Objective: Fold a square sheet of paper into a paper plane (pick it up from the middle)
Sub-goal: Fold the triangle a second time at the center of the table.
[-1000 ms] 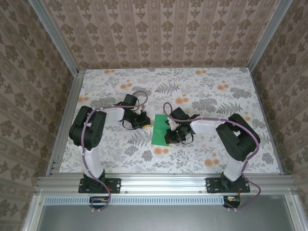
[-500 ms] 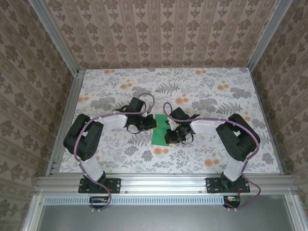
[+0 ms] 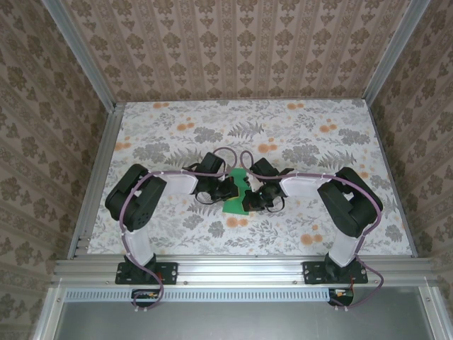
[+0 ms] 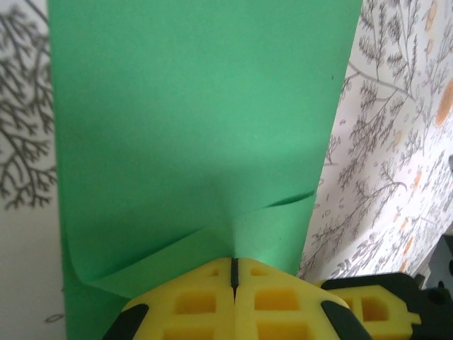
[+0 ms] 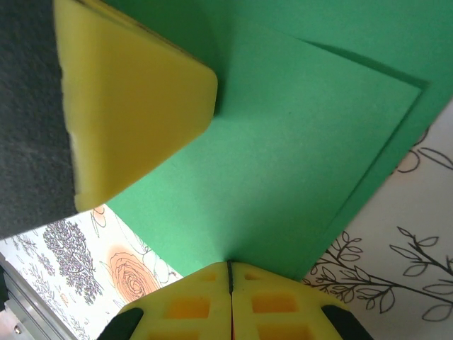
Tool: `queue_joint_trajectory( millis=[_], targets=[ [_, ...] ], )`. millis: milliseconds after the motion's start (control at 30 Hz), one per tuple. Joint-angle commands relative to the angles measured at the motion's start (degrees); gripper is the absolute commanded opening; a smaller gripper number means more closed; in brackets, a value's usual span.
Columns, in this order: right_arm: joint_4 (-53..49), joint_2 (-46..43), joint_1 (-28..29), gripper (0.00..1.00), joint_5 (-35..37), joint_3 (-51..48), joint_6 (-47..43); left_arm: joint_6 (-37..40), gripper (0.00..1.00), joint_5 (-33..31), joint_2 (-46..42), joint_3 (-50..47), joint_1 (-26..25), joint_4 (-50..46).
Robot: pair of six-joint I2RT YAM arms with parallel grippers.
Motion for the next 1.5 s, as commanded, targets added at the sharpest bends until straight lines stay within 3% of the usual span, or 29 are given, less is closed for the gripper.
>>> queue_joint_trajectory(
  millis=[0, 567, 1167, 1300, 1467],
  targets=[
    [-7.3, 4.2, -0.1, 0.08, 8.0, -3.9, 0.5, -1.0, 0.03, -1.2, 1.7, 0.1, -0.5, -0.4],
    [-11.1, 4.3, 0.3, 0.08, 13.8, -4.3, -0.9, 4.7, 0.03, -9.5, 0.6, -0.1, 5.5, -7.4],
    [-9.9, 2.6, 0.3, 0.09, 11.5, -3.1, 0.4, 11.0, 0.05, -6.1, 0.5, 0.7, 12.7, -3.8],
    [-8.7, -2.3, 0.3, 0.13, 9.1, 0.4, 1.5, 11.2, 0.08, -5.6, -2.8, 1.2, 12.8, -4.5],
    [-4.9, -9.2, 0.3, 0.26, 8.5, 3.6, 3.6, 10.6, 0.18, -5.5, -7.6, -0.6, 12.8, -4.8]
  ],
)
